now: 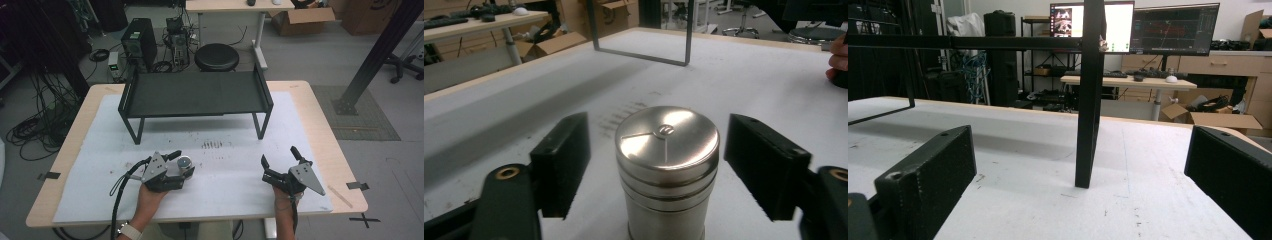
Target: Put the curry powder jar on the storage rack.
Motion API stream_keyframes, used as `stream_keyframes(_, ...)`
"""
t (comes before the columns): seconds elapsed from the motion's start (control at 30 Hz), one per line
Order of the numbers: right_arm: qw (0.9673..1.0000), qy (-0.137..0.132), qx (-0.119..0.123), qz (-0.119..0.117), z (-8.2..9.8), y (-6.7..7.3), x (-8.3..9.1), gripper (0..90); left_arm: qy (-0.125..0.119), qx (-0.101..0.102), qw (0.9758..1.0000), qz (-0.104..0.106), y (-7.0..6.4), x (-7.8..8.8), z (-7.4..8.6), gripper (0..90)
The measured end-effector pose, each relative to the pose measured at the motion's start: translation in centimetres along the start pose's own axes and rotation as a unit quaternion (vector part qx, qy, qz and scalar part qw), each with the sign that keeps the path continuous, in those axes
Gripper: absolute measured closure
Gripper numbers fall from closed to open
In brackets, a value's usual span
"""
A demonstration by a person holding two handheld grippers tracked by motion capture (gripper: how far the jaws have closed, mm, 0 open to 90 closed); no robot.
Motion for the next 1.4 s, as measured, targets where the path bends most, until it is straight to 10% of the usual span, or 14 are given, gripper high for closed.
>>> stream_keyframes(0.4,1.0,0.0,-0.001,-0.001,0.0,0.0,0.0,0.0,0.004,-0.009,0.9999,0.007,-0.2,-0.1,0.0,47.9)
stream_keyframes(1.4,1.0,-0.002,-0.002,-0.002,0.0,0.0,0.0,0.0,-0.033,0.005,0.9994,0.002,0.7,1.4,-1.5,48.7)
Point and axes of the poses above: each handheld gripper's, and its own axes: x roughly backward along the jaws, z roughly out of its underside, y roughly to its left, the point moved 4 cm from there along -x, roughly forward along the jaws, and after that the axes turned 6 degrees about -x, right-handed, at the moved point
